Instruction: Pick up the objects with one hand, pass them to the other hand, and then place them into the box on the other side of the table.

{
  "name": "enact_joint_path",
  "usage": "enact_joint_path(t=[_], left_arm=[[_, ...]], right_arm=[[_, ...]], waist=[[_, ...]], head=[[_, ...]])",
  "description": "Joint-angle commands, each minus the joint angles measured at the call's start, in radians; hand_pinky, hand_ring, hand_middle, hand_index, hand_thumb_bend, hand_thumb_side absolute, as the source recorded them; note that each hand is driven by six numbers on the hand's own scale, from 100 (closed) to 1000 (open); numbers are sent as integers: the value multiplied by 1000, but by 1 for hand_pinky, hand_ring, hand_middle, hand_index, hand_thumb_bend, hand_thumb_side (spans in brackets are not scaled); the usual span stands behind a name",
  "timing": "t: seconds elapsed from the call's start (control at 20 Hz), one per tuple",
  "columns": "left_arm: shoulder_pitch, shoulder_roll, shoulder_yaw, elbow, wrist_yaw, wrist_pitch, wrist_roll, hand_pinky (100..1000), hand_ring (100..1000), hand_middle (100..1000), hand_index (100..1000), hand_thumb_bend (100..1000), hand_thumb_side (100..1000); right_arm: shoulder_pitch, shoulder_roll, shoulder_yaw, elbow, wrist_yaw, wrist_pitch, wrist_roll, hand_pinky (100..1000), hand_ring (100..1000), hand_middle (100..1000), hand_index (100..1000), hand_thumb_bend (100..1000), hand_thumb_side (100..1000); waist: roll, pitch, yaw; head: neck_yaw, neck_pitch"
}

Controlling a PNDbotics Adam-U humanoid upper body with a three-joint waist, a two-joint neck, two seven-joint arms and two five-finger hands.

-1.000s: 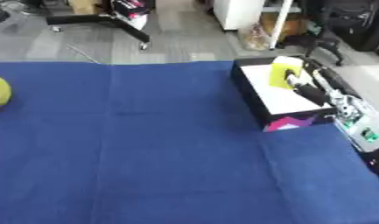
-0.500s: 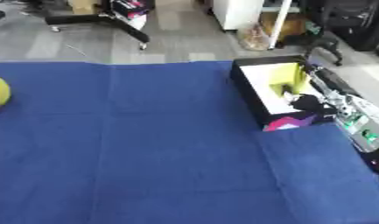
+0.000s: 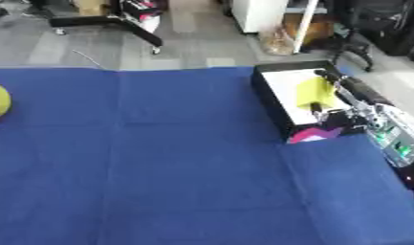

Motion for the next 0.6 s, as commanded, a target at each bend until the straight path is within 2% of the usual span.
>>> enact_joint_path(t=[0.05,0.6], left_arm=[[-8,7,7,-19,-1,-2,0,755,747,751,835,527,727],[-7,7,9,-19,-2,-3,-1,755,748,751,834,527,727]], right_arm=[[-9,-48,-13,-18,10,-6,1,956,931,830,1000,100,100],[-9,-49,-15,-15,28,-15,14,962,939,855,1000,100,100]], waist=[[0,-10,-1],[-1,-10,1]], head=[[-3,-13],[-6,-13]])
